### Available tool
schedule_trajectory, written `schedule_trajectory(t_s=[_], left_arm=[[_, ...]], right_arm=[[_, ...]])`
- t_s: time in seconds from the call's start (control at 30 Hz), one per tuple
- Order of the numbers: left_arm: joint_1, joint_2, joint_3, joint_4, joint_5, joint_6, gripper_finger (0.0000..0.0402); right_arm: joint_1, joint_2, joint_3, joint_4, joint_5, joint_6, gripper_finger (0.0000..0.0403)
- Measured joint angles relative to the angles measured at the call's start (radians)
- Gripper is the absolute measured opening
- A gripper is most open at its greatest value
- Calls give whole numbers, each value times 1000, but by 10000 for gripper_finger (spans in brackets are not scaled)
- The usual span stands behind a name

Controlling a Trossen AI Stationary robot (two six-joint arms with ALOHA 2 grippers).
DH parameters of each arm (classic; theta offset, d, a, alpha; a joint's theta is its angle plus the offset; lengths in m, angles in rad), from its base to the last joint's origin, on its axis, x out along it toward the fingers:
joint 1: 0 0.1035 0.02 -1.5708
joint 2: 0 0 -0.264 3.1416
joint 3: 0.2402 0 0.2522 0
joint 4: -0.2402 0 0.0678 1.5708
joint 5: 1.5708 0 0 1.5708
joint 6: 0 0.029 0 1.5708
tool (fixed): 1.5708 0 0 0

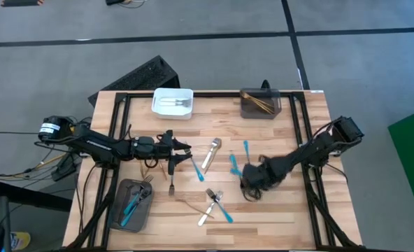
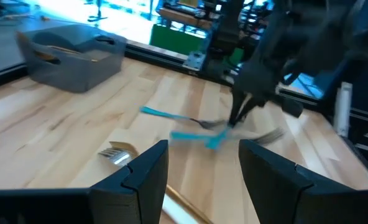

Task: Sort silverware by color (type)
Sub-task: Put the blue fork into the bottom black bin

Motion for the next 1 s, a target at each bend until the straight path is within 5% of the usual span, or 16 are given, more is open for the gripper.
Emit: schedule_trajectory(t_s=[0.33, 0.63, 1.0], left_arm=[[-12, 5, 0, 69, -41, -3, 183], [-18, 5, 0, 110, -29, 18, 183], [-58, 5, 3, 220, -10, 106, 183]], right_arm=[[-56, -212, 2, 279, 221, -180, 19], [-109, -115, 3, 855, 186, -487, 19], [-219, 128, 4, 1364, -3, -510, 19]])
